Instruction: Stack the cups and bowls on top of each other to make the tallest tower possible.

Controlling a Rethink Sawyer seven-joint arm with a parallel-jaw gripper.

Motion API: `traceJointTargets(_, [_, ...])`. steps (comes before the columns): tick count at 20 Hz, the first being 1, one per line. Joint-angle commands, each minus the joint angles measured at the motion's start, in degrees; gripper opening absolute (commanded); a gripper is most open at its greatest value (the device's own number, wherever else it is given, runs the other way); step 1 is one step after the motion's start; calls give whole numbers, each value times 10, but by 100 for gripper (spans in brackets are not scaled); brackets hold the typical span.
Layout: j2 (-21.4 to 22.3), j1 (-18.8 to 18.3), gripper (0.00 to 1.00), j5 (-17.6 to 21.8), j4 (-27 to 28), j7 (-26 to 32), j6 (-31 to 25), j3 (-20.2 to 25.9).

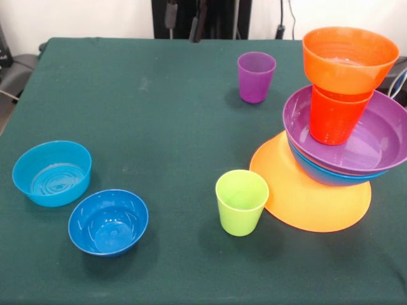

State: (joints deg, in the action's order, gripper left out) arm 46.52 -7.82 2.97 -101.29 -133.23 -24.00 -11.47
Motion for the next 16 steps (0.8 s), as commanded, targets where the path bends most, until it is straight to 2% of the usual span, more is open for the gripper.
traceJointTargets(1, [-76, 45, 100, 3, 23, -83, 45, 22])
traceJointTargets(4, [-130, 45, 100, -15, 87, -82, 52, 28])
traceJointTargets(6, [-156, 32, 100, -17, 112, -69, 85, 42])
traceJointTargets(8, [-163, 12, 100, -18, 120, -51, 100, 64])
traceJointTargets(12, [-158, -15, 100, -27, 123, -34, 86, 88])
traceJointTargets(16, [-173, -16, 100, -30, 161, -35, 76, 77])
